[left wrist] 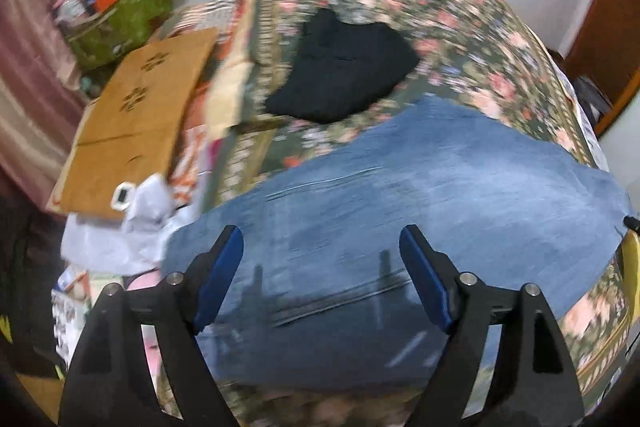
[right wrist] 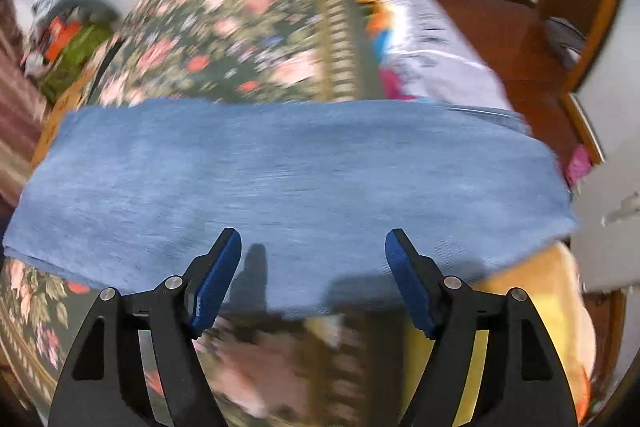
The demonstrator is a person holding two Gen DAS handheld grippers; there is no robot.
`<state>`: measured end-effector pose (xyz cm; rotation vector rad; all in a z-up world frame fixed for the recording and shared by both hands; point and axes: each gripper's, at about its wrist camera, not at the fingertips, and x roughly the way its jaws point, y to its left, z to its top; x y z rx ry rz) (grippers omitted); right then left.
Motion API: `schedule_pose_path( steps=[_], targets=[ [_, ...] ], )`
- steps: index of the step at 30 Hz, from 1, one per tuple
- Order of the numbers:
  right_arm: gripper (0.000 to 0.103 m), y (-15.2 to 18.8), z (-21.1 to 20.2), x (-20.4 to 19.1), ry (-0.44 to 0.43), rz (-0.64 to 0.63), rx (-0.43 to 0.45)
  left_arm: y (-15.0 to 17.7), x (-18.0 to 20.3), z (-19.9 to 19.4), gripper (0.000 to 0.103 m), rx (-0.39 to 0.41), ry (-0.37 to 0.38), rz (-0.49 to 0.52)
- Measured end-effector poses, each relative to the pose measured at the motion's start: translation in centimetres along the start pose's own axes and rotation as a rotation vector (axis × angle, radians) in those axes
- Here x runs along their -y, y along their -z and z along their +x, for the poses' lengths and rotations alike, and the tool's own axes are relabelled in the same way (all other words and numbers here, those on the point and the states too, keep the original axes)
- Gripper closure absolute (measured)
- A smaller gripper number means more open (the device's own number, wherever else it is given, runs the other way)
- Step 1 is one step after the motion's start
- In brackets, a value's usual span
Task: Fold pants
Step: 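Grasp the frayed hem with the right tool and lift it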
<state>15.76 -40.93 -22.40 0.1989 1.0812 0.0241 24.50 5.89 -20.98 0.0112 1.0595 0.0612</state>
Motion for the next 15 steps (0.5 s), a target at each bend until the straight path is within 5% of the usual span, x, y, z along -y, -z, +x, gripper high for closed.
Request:
schedule_pose_path(
  steps=[5, 8, 15],
  targets=[
    [0.031, 1.4, -2.5, 6.2, -0.004, 0.232, 0.079, -1.7, 6.7, 3.6, 0.022, -0.081, 0.041, 0.142],
    [0.031, 2.2, -2.9, 9.0, -0.019, 0.375, 0.115, -2.4, 9.8, 4.1, 0.022, -0.059, -0.009, 0.221],
    [0.031, 2.5, -0.2, 11.6, -0.048, 0.484, 0.083, -4.0, 14.3, 5.4, 0.022, -0.102, 0.037, 0.316]
  ],
)
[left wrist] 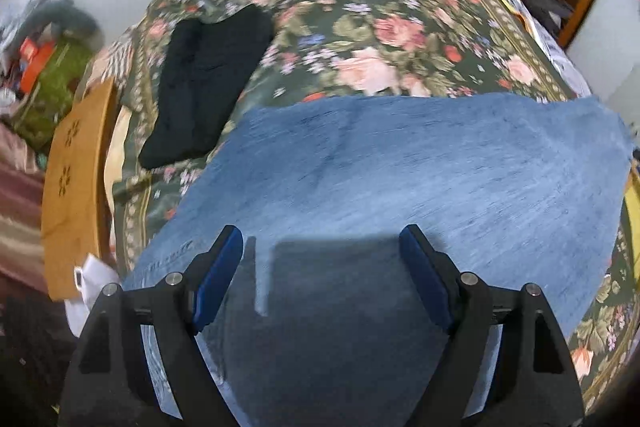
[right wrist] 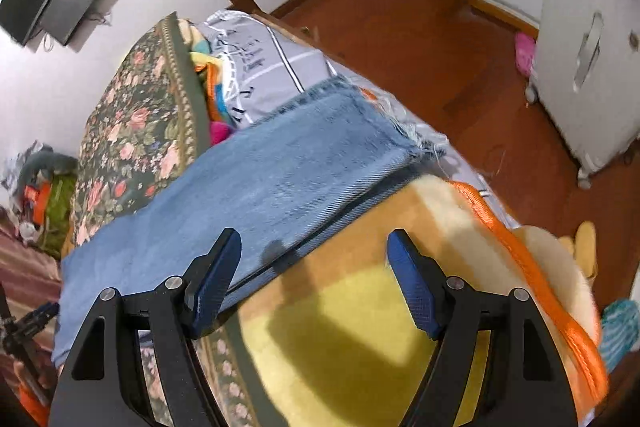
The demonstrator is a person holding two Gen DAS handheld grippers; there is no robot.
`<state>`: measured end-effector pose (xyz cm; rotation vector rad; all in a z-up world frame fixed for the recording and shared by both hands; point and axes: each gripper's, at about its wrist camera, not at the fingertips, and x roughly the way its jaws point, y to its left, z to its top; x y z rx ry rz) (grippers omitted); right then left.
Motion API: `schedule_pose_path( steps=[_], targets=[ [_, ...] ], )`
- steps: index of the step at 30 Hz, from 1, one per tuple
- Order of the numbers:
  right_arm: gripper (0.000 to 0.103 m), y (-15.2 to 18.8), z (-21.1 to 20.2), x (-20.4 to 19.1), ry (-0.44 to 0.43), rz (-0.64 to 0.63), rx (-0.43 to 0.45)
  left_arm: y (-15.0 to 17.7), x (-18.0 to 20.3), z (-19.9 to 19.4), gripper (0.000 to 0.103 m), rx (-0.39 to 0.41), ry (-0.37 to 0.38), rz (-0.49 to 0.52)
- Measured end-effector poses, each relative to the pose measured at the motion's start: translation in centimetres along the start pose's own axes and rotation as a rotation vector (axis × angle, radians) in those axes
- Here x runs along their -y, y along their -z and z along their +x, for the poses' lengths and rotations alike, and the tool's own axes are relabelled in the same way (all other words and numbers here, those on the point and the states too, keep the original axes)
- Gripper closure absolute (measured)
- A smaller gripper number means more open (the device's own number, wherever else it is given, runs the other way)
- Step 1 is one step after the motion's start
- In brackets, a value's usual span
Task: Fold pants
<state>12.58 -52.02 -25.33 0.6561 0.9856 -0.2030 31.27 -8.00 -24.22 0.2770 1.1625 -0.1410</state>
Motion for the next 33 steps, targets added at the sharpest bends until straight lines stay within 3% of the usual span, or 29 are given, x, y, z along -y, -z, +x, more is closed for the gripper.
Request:
schedule_pose_path(
  steps=[4, 6, 9, 11, 13, 18, 21, 24, 33],
  targets=[
    [0.030, -1.0, 1.2, 0.8, -0.017, 0.029, 0.007, -1.0, 1.8, 0.6, 0.022, -0.012, 0.020, 0.040],
    [0.035, -1.4, 1.9, 0.8, -0.004, 0.021, 0.010, -1.6, 2.6, 1.0, 0.022, -0.014, 0.028, 0.052],
    [0.056, -2.1, 3.0, 1.1, 0.016, 0.020, 0.006, -2.2, 3.6, 1.4, 0.022, -0.021, 0.043, 0.055],
    [0.085, -2.8, 3.0, 1.6, 0.007, 0.030, 0.009, -2.6, 4.1, 1.7, 0.022, -0.020, 0.040, 0.061],
    [0.093, -3.3, 3.1, 2.1, -0.023, 0.048, 0.005, -2.8, 4.4, 1.8, 0.022, -0.015, 0.032, 0.063],
    [0.096, -4.1, 2.2, 1.4, 0.009, -0.024, 0.066, -2.7, 4.5, 2.0, 0.020, -0.007, 0.029, 0.071],
    [0.096, -4.7, 1.4, 1.3, -0.008, 0.007, 0.080, -2.7, 4.2, 1.9, 0.020, -0.011, 0.031, 0.041],
    [0.096, -5.4, -0.7, -0.7, 0.004, -0.064, 0.135, -2.3, 3.5, 1.2, 0.020, -0.003, 0.059, 0.008],
    [0.097, -7.0, -9.6, -9.6, -0.143, -0.241, 0.314, -1.3, 2.0, -6.9, 0.020, 0.230, 0.090, -0.052]
  ],
)
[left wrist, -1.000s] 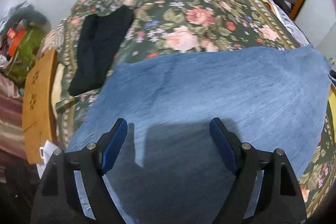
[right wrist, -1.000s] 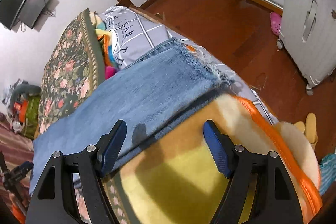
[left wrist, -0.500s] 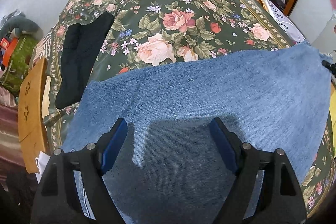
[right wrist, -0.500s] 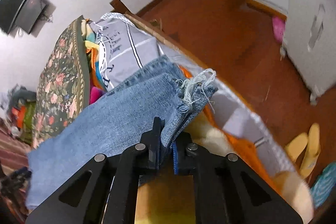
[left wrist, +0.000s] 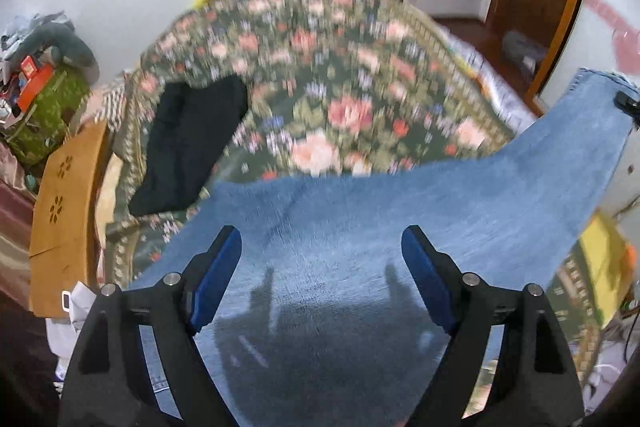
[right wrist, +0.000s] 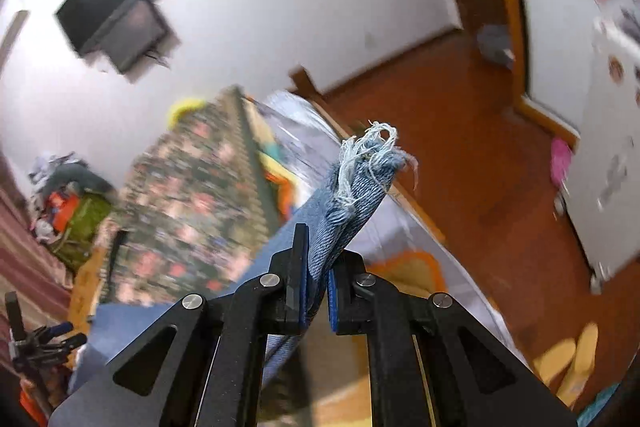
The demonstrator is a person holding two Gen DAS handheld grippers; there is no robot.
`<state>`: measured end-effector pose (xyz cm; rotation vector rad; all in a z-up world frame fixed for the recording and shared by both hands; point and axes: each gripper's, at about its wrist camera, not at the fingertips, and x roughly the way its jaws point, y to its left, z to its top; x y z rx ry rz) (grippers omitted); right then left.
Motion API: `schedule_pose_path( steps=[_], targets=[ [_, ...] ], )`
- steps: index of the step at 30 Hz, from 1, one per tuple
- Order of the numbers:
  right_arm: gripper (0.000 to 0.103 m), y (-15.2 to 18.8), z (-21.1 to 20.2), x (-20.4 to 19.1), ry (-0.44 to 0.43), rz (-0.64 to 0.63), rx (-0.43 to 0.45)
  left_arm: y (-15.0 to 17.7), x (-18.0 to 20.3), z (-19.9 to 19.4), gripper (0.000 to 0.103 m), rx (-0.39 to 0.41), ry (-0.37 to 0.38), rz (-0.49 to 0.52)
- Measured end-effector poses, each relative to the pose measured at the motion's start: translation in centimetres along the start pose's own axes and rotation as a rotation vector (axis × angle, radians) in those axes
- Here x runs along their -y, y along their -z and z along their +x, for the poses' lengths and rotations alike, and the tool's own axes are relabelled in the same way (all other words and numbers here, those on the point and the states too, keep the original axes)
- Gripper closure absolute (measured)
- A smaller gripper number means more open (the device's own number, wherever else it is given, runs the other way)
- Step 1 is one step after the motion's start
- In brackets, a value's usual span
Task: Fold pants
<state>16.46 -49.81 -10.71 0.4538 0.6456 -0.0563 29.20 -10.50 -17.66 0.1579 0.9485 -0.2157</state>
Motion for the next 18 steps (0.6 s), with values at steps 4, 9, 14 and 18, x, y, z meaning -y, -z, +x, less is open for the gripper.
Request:
schedule_pose_path(
  steps=[4, 9, 14, 18],
  targets=[
    [0.097, -1.5, -2.1, -5.4, -0.093, -0.080, 0.054, -0.2, -1.0, -3.6, 0.020, 0.094, 0.020, -0.038],
    [0.097, -1.7, -2.3, -11.6, -0.190, -0.164, 0.070, 0.4, -2.3, -6.6, 0.018, 0.172, 0.028, -0.061],
    [0.097, 0.0, 0.0, -17.5, -0.269, -0.245, 0.025, 1.9, -4.0, -8.3, 0.017, 0.206, 0.037, -0.084],
    [0.097, 3.0, 3.0, -21.3, -0.332, -0.291, -0.058, 3.1, -6.0, -9.0, 0.017, 0.199, 0.090, -0.142]
  ],
)
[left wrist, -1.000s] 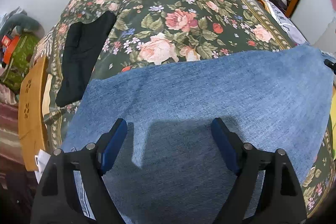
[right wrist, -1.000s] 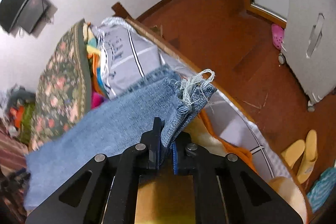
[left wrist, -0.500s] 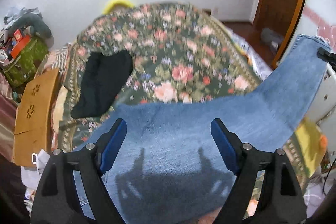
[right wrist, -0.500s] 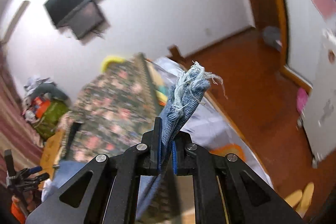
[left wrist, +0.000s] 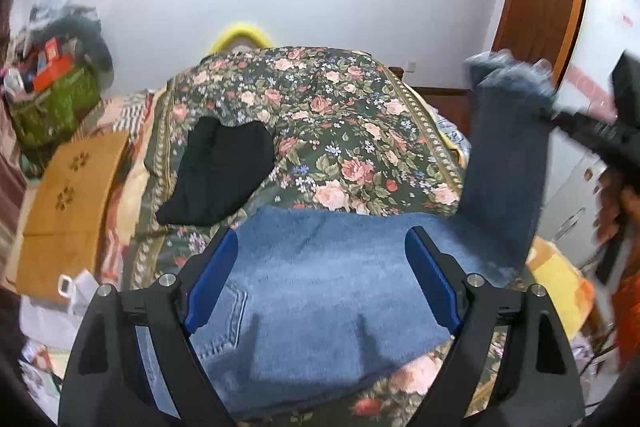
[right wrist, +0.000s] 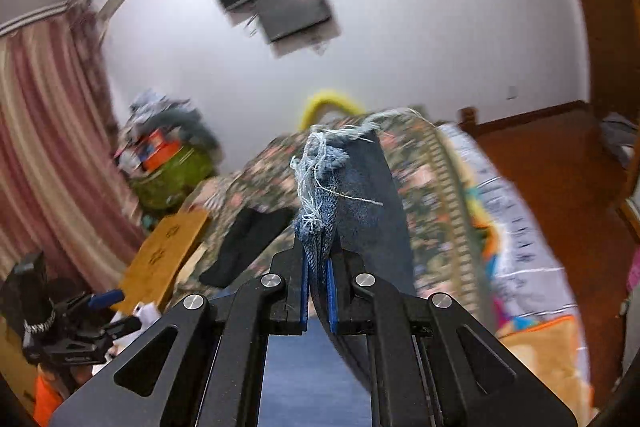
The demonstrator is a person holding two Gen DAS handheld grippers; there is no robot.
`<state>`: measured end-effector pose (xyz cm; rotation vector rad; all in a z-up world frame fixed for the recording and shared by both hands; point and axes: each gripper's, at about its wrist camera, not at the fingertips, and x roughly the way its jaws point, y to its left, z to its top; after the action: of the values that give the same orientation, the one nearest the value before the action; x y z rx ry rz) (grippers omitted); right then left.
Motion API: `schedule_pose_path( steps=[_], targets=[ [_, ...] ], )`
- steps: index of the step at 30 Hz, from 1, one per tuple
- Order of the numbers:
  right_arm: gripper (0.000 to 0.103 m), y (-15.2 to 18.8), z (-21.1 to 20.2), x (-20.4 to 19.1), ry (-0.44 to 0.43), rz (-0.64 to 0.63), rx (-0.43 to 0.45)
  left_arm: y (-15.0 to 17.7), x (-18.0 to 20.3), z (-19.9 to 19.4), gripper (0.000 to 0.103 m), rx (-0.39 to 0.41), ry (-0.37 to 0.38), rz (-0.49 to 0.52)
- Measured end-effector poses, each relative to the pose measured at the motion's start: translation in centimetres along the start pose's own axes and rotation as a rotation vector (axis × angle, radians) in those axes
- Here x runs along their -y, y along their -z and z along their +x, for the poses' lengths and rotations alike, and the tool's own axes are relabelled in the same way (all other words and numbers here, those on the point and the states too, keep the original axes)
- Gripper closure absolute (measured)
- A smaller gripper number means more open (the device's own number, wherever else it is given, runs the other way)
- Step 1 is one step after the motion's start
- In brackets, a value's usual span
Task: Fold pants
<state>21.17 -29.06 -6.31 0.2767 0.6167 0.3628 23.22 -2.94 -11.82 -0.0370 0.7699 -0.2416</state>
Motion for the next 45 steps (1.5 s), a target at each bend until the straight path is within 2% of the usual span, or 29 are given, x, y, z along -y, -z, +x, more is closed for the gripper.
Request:
schedule_pose_path(
  steps=[6, 13, 18, 21, 22, 23, 25, 27, 29, 33, 36, 41, 45],
  targets=[
    [0.097, 4.7, 5.7, -3.7, -0.087, -0.035, -0.171, 1.2, -2.6, -1.0, 0.014, -0.002, -0.032, -0.041],
    [0.096, 10.6, 10.3, -7.4, -0.120, -0.147, -0.371, 2.9, -4.5, -0.1, 0.014, -0.047, -0.055, -0.089],
    [0.090, 12.4, 10.5, -7.8, -0.146, -0.171, -0.432, 3.2, -4.2, 0.9, 0.014, -0.074, -0.072, -0.065],
    [0.081, 12.4, 9.9, -7.9, -0.188, -0.163, -0.467, 2.8, -3.5, 1.3, 0.014, -0.075, -0.078, -0.043],
    [0.073, 12.3, 9.5, -7.9, -0.205, -0.159, -0.476, 2.4, -3.1, 1.5, 0.014, -0.074, -0.075, -0.036],
    [0.068, 12.1, 9.2, -7.9, -0.212, -0.160, -0.474, 2.2, -2.8, 1.6, 0.014, -0.074, -0.072, -0.031],
    [0.064, 11.5, 7.9, -7.8, -0.222, -0.179, -0.436, 1.6, -1.9, 1.9, 0.014, -0.071, -0.063, -0.010],
    [0.063, 10.4, 6.5, -7.3, -0.192, -0.198, -0.360, 0.9, -0.9, 2.3, 0.014, -0.066, -0.060, 0.011],
    [0.048, 9.3, 5.3, -6.5, -0.172, -0.201, -0.300, 0.1, 0.3, 2.8, 0.014, -0.063, -0.057, 0.033],
    [0.048, 6.7, 3.6, -4.1, -0.116, -0.182, -0.199, -1.3, 2.4, 4.5, 0.013, -0.069, -0.037, 0.061],
    [0.048, 5.3, 3.3, -2.0, -0.072, -0.163, -0.165, -2.2, 3.8, 6.0, 0.012, -0.081, -0.030, 0.082],
    [0.048, 4.9, 4.6, 1.9, -0.009, -0.116, -0.192, -2.8, 6.0, 9.8, 0.012, -0.125, -0.039, 0.117],
    [0.048, 6.5, 7.4, 4.8, 0.013, -0.072, -0.297, -2.2, 6.7, 13.9, 0.012, -0.231, -0.059, 0.139]
  ],
)
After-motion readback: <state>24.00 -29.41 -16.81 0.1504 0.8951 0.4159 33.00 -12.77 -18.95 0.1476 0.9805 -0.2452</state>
